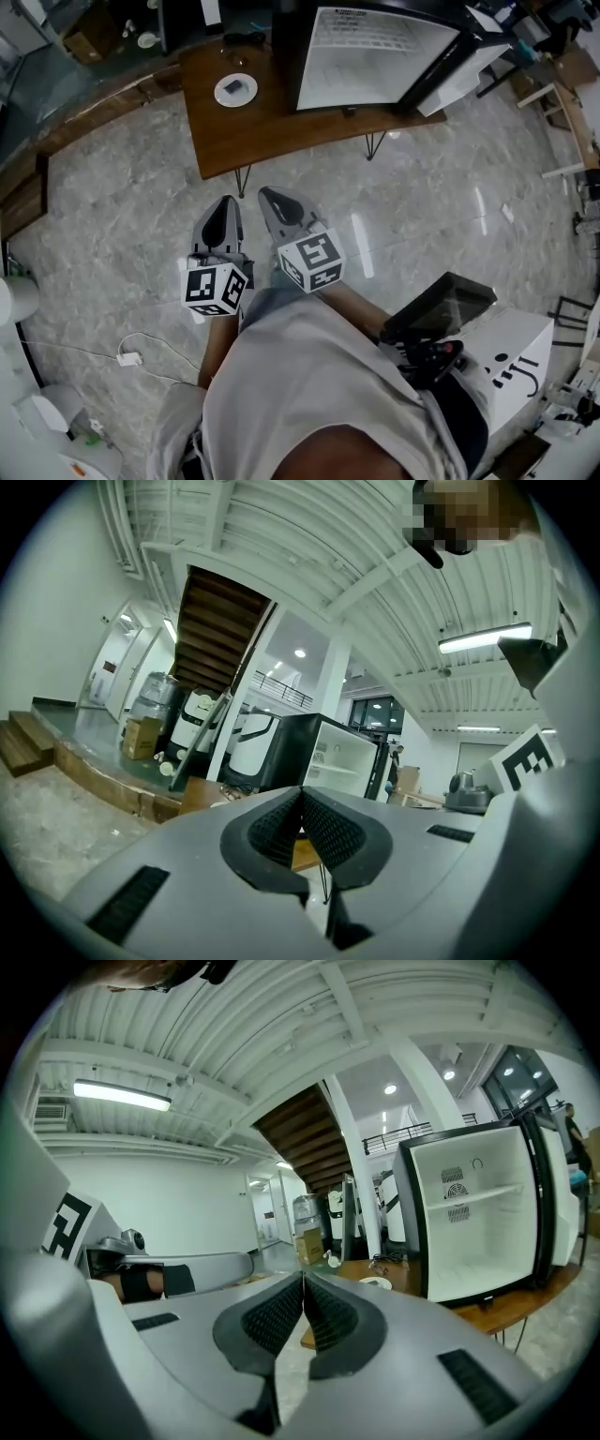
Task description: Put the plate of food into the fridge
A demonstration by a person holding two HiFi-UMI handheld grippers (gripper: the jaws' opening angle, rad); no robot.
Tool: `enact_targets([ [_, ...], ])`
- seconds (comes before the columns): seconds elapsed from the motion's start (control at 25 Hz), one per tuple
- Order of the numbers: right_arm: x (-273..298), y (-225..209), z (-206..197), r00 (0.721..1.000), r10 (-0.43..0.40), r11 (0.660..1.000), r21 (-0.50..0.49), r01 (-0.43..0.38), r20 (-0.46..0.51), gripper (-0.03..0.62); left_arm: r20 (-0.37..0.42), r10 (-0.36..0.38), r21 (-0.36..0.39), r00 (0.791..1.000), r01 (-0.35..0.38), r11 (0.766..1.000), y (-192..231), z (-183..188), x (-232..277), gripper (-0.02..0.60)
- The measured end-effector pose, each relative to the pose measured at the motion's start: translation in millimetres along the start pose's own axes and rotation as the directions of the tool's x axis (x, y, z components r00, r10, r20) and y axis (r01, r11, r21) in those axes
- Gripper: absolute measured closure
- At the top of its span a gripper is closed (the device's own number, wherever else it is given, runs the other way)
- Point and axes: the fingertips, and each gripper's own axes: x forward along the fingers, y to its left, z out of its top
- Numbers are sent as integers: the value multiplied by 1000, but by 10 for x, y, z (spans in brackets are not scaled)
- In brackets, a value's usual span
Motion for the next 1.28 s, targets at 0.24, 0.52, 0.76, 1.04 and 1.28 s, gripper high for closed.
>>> enact_targets([
  [0.24, 387, -616, 159, 1000, 3, 1000, -2, -3, 9, 576, -6, -28, 4, 1000, 28, 1000, -32, 1, 792, 563],
  [0.52, 594, -946, 185, 1000, 16, 1000, 2, -16, -8, 576, -11, -32, 4, 999, 32, 999, -41, -5, 1172, 563],
  [0.76, 869, -1025, 191, 998, 49, 999, 2, -49, -40, 576, -18, -35, 1, 999, 35, 999, 99, 51, 1426, 563],
  [1.04, 1487, -1258, 247, 998, 37, 999, 23, -35, -60, 576, -51, -47, -6, 998, 47, 999, 542, 114, 1954, 563],
  [1.28, 2066, -1462, 249, 996, 7, 999, 32, -4, -87, 576, -76, -86, -11, 993, 85, 996, 953, 177, 2475, 563],
])
